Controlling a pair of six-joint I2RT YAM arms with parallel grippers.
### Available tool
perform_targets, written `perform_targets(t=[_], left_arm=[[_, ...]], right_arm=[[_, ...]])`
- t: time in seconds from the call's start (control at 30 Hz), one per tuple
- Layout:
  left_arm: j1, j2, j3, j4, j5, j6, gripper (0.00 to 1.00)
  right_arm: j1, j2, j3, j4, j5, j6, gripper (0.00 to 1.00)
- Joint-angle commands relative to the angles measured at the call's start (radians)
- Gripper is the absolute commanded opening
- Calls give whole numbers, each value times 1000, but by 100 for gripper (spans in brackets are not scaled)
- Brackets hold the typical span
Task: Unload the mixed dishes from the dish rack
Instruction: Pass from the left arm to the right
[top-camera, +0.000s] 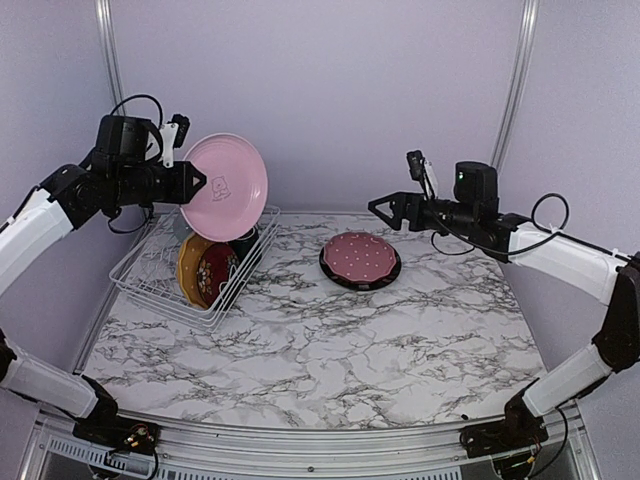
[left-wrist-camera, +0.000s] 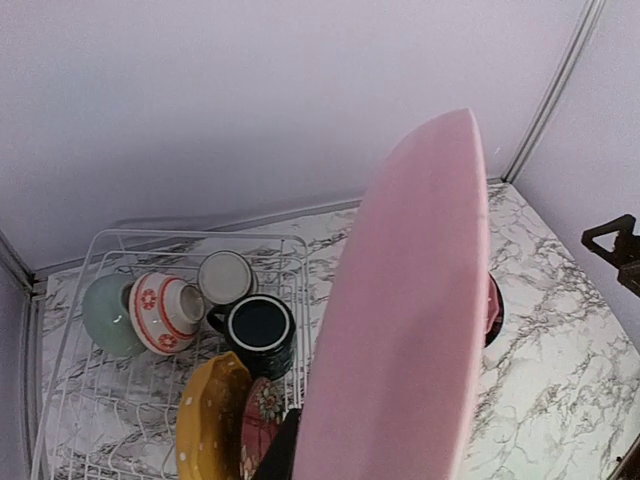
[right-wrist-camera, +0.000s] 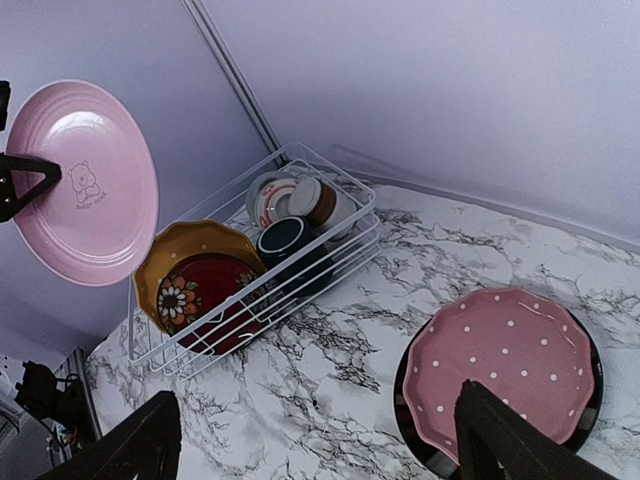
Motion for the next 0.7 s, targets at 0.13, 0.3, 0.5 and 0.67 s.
perform_targets(t=[0.13,0.3,0.5,0.67], left_arm=[[-129,79,-44,178,148,-80,2],[-180,121,-64,248,213,-119,2],[-224,175,-56,276,266,-135,2],[-246,202,-57,303,303,-150,3]], right_arm=[[108,35,74,4,53,8,86],[167,36,87,5,100,-21,83],[224,42,119,-50,197,-97,75],[231,41,121,-54,239,-107,60]])
